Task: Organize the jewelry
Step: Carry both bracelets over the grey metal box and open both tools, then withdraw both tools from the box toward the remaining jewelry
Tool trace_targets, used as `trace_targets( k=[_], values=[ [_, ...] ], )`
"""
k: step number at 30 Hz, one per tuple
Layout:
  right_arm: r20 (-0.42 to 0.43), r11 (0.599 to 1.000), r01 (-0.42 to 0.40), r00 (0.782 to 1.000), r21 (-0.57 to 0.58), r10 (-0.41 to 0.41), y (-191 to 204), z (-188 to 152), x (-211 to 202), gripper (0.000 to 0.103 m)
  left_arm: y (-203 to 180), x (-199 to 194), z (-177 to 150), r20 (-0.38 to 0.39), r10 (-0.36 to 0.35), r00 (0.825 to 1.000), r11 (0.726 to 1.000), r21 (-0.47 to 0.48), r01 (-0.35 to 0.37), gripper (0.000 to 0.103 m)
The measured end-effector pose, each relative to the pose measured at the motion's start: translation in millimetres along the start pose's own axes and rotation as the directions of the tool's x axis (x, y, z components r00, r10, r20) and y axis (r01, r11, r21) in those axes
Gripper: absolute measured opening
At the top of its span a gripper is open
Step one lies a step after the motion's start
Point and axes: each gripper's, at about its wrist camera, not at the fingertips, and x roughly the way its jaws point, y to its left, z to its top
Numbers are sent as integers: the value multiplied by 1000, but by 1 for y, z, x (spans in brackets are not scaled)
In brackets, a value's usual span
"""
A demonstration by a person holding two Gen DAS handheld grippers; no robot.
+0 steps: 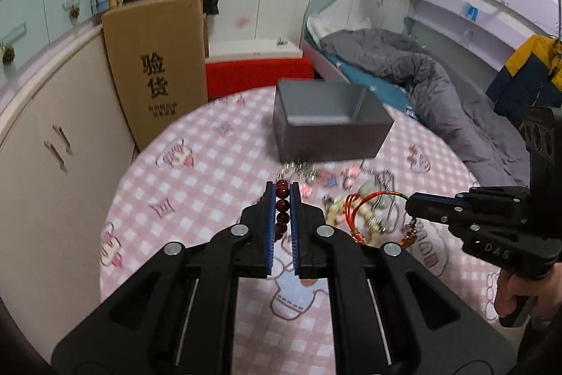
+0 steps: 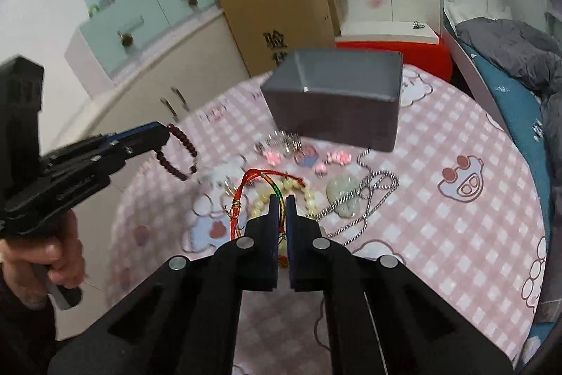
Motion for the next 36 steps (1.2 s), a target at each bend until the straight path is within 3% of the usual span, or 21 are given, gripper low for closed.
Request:
trace_targets(
  k=[8,14,19,22,23,24,25,26,27,31,36],
  values=[
    [111,1000,3,994,-28,0,3,34,-35,2,-8,-17,28,76,-53,996,998,36,51,8],
    [212,994,76,976,-79,-58,-1,92,-49,3,-23,-14,76,152,-97,984,992,100,82,8],
    [172,990,125,979,-64,-113,-20,129,-15,3,-25,22,115,145,-119,982,991,78,109,8],
    [102,988,149,984,-23,-146,-40,136,19,6,-25,58,126,82,-106,991,993,70,100,9],
    [76,985,170,983,0,-169,-49,137,29,18,-23,70,127,62,-73,995,995,65,69,9],
    [63,983,184,981,20,-185,-54,136,35,24,-21,84,129,39,-25,999,998,64,22,21],
    [58,979,199,978,47,-202,-61,135,37,53,-19,90,129,24,3,1000,998,58,-4,55],
    [66,976,209,975,64,-213,-64,134,34,78,-14,93,128,13,38,999,999,34,-38,75],
    [96,973,218,970,79,-225,-67,130,27,81,-10,92,127,22,56,998,998,13,-56,91],
    [151,968,216,961,126,-234,-74,117,5,96,2,71,117,78,86,993,996,-17,-85,91],
    [205,959,202,948,198,-242,-82,102,-21,96,13,45,99,108,145,983,988,-68,-138,92]
  ],
)
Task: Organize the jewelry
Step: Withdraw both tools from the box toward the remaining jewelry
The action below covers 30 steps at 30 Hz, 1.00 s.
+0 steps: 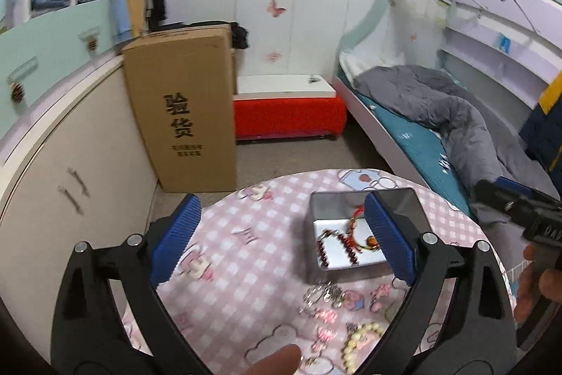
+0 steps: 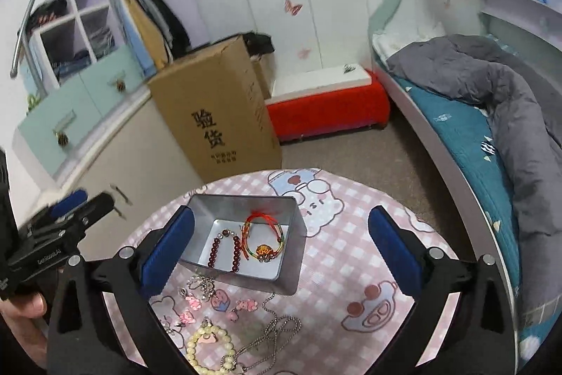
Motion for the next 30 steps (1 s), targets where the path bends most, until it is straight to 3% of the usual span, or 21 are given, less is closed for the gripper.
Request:
trace_targets(
  k=[6,15,20,25,30],
  values=[
    [52,1000,14,999,-4,-14,5,-6,-29,96,21,-28,-22,3,44,999,998,-51,-44,92],
    [133,994,88,988,-60,-80,29,-19,-71,96,17,-66,-41,81,123,989,992,-12,-122,92],
    [144,996,47,989,-72,-36,32,-37,-83,96,17,-79,-54,94,137,986,990,11,-138,92],
    [95,997,39,995,-65,-32,26,-58,-80,96,23,-75,-75,46,98,994,995,-23,-97,92],
    [6,997,16,1000,-71,-16,23,-86,-67,95,16,-60,-97,-31,103,994,995,17,-102,92]
  ],
)
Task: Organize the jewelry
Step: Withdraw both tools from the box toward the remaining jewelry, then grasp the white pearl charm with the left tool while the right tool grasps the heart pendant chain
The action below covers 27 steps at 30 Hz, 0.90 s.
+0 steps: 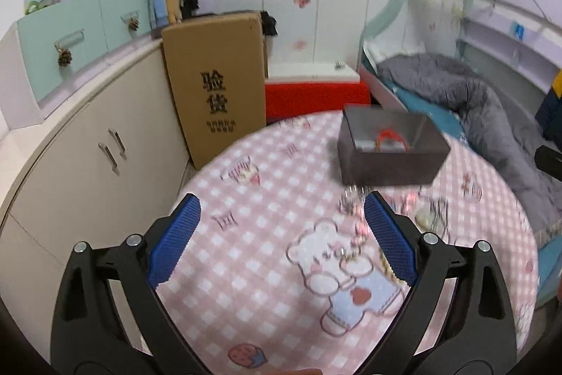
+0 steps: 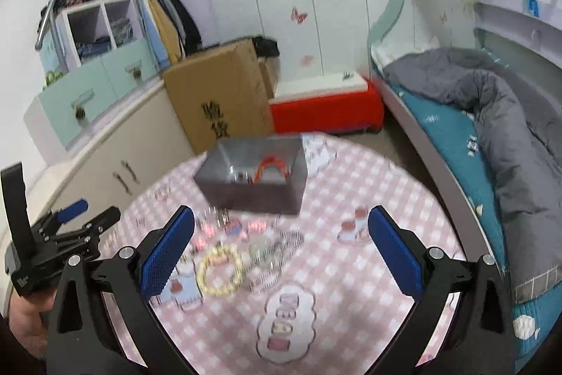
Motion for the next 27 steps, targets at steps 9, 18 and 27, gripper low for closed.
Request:
trace_targets(
  k=[9,18,27],
  values=[
    [-103,1000,-9,995,27,12,-6,-28,12,95,-23,34,-31,-118,-29,993,996,76,38,92],
    [-170,1000,-16,985,12,18,-1,-42,28,95,-34,86,-47,-256,-105,961,990,64,125,66],
    [-214,1000,-22,977,4,22,0,-52,43,95,-24,82,-46,-245,-224,943,973,7,232,14]
  ],
)
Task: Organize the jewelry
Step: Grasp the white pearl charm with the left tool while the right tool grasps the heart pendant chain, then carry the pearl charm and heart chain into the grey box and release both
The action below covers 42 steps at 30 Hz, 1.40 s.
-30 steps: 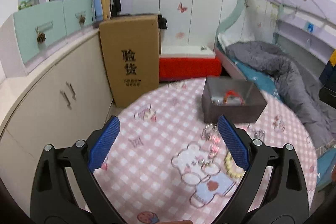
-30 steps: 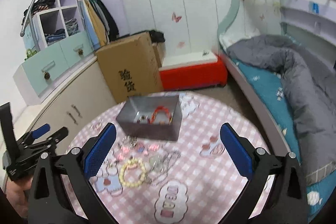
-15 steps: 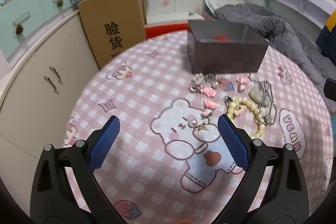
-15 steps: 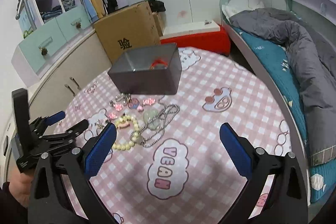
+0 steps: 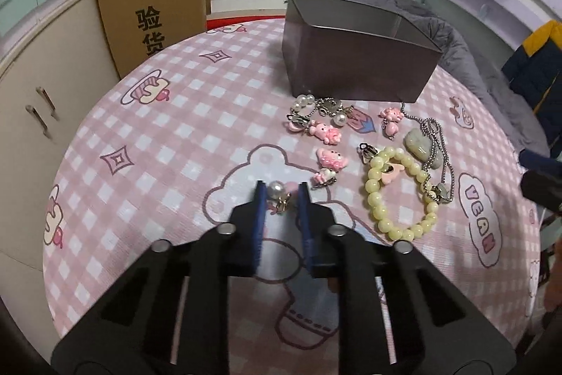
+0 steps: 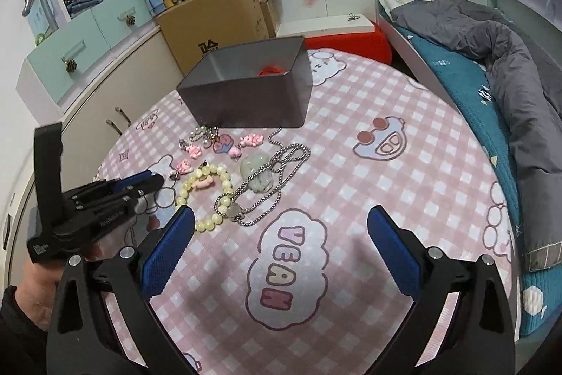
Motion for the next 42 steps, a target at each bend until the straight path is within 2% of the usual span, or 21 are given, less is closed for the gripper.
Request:
trace_targets(
  k=[3,6,8,9,10,16,19,25,28,31,35,42],
  values=[
    [-27,1000,-6,1000,-26,5,4,-2,12,94,4,0,1,0,-17,1000,1000,-6,17,10],
    [-66,998,-29,998,-57,25,10,-3,28,72,5,-1,1,2,-29,1000,999,-14,29,11],
    [-88,997,-45,995,-70,39,12,-3,38,52,5,0,1,2,-36,999,999,-17,36,11],
    [-95,996,-49,995,-78,42,14,-3,42,49,5,0,1,3,-38,999,999,-16,38,11],
    [-101,995,-53,994,-88,44,15,-3,45,45,4,0,0,5,-40,999,999,-13,40,11],
    [-104,979,-39,994,-201,19,32,0,58,41,3,-2,-2,5,-45,999,999,-15,45,10],
    [-84,964,28,995,-264,-52,38,-2,61,29,3,-2,-3,5,-45,999,999,-15,45,10],
    [-75,971,9,997,-240,-27,32,-1,59,26,3,-2,-3,6,-47,999,999,-15,47,10],
    [-57,957,30,997,-287,-49,38,-4,61,25,2,-2,-4,6,-50,999,999,-15,50,11],
    [-68,971,4,997,-241,-21,33,0,58,22,2,-4,-4,9,-56,998,998,-11,56,10],
    [-25,984,-58,998,-168,54,22,11,29,22,2,-15,-3,24,-59,998,998,-8,60,10],
    [100,981,-112,987,-155,128,14,49,-28,22,-1,-52,16,106,-79,991,997,12,78,10]
  ],
)
